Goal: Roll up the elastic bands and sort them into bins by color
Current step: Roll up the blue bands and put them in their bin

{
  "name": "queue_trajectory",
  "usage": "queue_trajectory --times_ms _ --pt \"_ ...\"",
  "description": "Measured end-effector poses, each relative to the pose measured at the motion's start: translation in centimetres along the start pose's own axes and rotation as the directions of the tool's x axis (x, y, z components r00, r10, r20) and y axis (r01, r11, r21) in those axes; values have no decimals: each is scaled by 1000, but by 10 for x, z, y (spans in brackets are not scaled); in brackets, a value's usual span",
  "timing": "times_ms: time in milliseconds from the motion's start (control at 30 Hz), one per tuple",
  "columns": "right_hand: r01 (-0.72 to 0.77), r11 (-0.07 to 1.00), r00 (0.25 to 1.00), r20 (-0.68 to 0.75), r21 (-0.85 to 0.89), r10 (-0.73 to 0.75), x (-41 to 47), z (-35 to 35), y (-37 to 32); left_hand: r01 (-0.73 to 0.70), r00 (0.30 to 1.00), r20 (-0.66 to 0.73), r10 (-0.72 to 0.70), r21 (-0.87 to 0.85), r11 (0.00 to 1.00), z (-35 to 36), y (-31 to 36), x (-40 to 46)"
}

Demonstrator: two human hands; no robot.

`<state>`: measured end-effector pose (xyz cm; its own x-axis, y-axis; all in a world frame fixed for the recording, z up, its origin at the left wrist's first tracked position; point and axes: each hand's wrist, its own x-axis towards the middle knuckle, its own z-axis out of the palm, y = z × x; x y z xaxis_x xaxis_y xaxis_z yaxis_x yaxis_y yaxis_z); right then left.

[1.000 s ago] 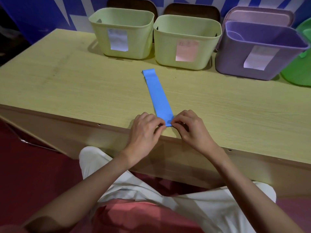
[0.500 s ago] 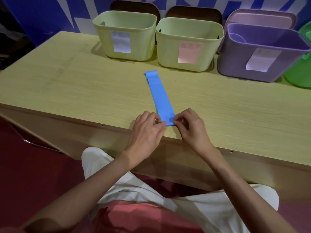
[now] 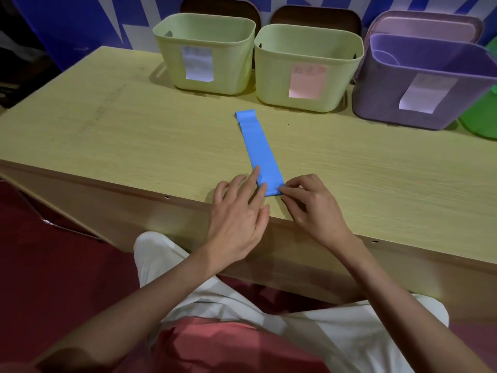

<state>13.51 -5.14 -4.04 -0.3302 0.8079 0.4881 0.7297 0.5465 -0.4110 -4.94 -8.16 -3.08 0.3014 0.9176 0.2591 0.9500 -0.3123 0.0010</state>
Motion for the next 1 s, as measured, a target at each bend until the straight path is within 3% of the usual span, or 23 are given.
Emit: queue_trajectory --times_ms 433,1000 --pt "75 994 994 88 -85 -67 16 4 3 33 997 73 -34 15 999 5 1 13" --pt "38 997 994 106 -73 -30 29 5 20 93 992 91 -88 -56 994 5 -7 34"
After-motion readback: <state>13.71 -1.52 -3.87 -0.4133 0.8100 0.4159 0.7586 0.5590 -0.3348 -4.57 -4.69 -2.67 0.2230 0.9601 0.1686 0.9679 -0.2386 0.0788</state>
